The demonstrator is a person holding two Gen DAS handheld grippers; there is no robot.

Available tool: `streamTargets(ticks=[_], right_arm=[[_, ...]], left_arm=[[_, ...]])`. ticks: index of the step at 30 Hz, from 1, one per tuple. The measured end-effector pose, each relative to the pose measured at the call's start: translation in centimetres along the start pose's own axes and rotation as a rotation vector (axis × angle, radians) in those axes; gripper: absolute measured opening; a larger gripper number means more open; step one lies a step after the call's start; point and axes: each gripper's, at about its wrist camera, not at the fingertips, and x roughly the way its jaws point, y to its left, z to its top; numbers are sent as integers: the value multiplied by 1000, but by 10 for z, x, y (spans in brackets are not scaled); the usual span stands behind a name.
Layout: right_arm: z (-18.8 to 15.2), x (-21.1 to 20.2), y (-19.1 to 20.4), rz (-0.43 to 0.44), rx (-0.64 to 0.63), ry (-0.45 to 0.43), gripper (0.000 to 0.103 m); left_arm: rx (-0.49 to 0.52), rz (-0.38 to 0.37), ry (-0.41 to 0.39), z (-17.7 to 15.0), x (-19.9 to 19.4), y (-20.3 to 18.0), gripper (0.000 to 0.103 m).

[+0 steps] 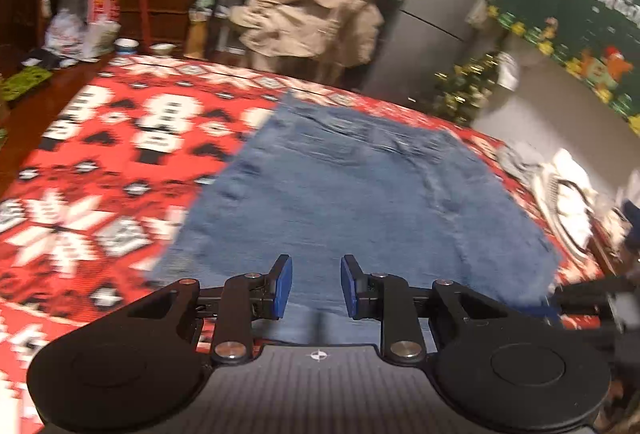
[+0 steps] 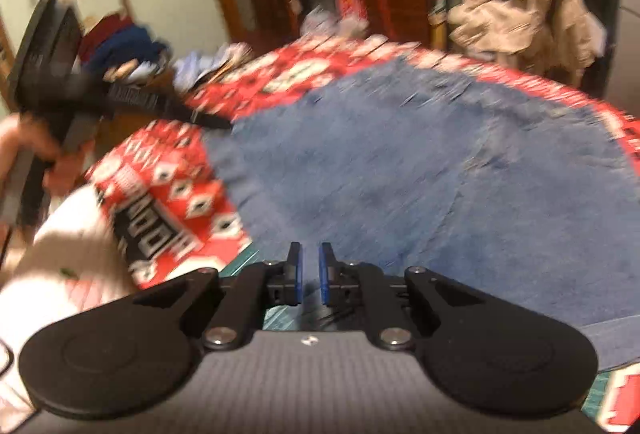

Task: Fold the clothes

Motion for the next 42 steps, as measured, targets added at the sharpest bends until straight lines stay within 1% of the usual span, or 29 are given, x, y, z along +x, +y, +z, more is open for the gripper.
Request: streamTargets(ticks=[3,5,6,8,10,12,13,15,20,21,25,28,30,35,39,42], right_arm=[[1,-5,-25,-79,40,2,9],[-5,-3,-38,-96,76,21,9],[-8,-1,-44,-102,95,32,9],[-17,1,-52,-104,121,56,9],[-28,1,-51,-96,122,78,8],[-35,-4,-47,-100,107,73,8],[-38,-6,-46,-98,108,73,8],[-42,-11,-43,-91,113,74,8],[-47,-23,-39,-75,108,87,8],[-48,-25,-38,-66,108,91,8],[-54,-29,-35,-43,109,99,8],[-53,-37,-38,-28,131,92,9],[-52,-44,-41,-20,149,84,9],[-53,-48,-31,22,94,91,12],[-55,-38,-30,70,144,102,12],[-55,-37,-37,83,200,74,13]], left_arm=[[30,-80,37,-5,19,-26,25],[55,-113,67,-11,34,-43,23],[62,-135,85,-14,42,-51,16],[78,-158,128,-21,55,-64,9],[103,-154,172,-29,65,-75,6],[100,-180,213,-37,71,-83,2],[102,-187,215,-39,71,-86,0],[116,-191,210,-42,69,-90,0],[6,-240,224,-39,66,-79,0],[0,-243,228,-40,65,-79,0],[12,-251,248,-44,59,-79,0],[-8,-258,245,-43,53,-73,0],[-10,-259,245,-42,48,-71,4],[27,-259,266,-51,40,-75,4],[34,-272,289,-58,42,-78,4],[22,-285,302,-61,44,-78,5]])
